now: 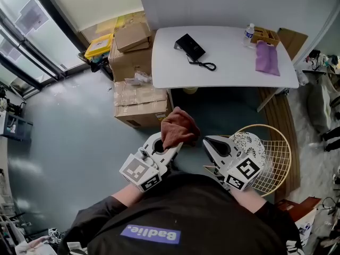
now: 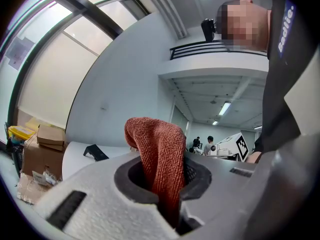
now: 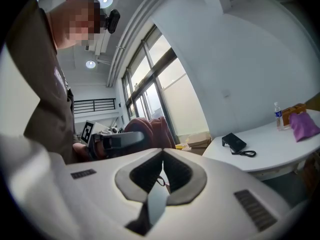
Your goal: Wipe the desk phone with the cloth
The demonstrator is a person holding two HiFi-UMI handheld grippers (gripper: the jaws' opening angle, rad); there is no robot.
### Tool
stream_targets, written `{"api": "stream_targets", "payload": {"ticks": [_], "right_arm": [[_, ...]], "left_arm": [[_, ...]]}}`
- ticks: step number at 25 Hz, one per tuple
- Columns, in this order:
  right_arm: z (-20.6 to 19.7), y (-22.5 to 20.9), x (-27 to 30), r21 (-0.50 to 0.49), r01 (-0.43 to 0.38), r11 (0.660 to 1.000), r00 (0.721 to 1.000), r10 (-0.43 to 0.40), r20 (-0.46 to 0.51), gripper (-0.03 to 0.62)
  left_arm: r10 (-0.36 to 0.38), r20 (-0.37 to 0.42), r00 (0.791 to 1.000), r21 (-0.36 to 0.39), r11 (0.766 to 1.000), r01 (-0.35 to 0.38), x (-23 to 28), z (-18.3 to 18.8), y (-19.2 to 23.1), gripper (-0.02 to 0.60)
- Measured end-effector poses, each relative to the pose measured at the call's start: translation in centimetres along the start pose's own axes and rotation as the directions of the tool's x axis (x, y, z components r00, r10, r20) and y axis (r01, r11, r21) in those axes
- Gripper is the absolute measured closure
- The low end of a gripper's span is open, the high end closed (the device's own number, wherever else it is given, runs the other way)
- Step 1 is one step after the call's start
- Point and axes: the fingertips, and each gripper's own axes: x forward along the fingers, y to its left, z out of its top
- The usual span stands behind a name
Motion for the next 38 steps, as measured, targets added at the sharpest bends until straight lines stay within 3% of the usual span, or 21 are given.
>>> {"api": "stream_targets", "payload": {"ticks": [6,10,19,23,28,38], "right_arm": [[-0.1,-3.4,2.9,0.006,0.031,0.999,0.999,-0.031,-0.036,0.565],[0.4,-7.2,6.6,0.011,0.077,0.997,0.996,-0.076,-0.056,0.565],[6.0,-14.9,16.9,0.061,0.155,0.986,0.988,-0.155,-0.009,0.565],[7.8,-18.0,19.9,0.053,0.182,0.982,0.983,-0.182,0.000,0.565],[8.1,-21.5,21.7,0.074,0.180,0.981,0.984,-0.179,-0.016,0.565],[9.3,-30.0,23.1,0.078,0.031,0.996,0.998,-0.027,-0.050,0.565]], "left_arm": [[-0.022,0.014,1.000,-0.017,1.000,0.022,2.8,0.0,3.9,0.528],[-0.055,0.021,0.998,-0.018,0.998,0.055,5.7,1.1,8.8,0.528],[-0.147,-0.009,0.989,0.006,0.989,0.147,12.0,5.4,21.5,0.528],[-0.164,-0.013,0.986,-0.001,0.987,0.164,14.7,6.5,25.2,0.528],[-0.139,-0.018,0.990,-0.021,0.990,0.139,17.7,6.4,28.2,0.528],[0.019,-0.057,0.998,-0.047,0.999,-0.022,25.2,4.4,31.5,0.528]]}}
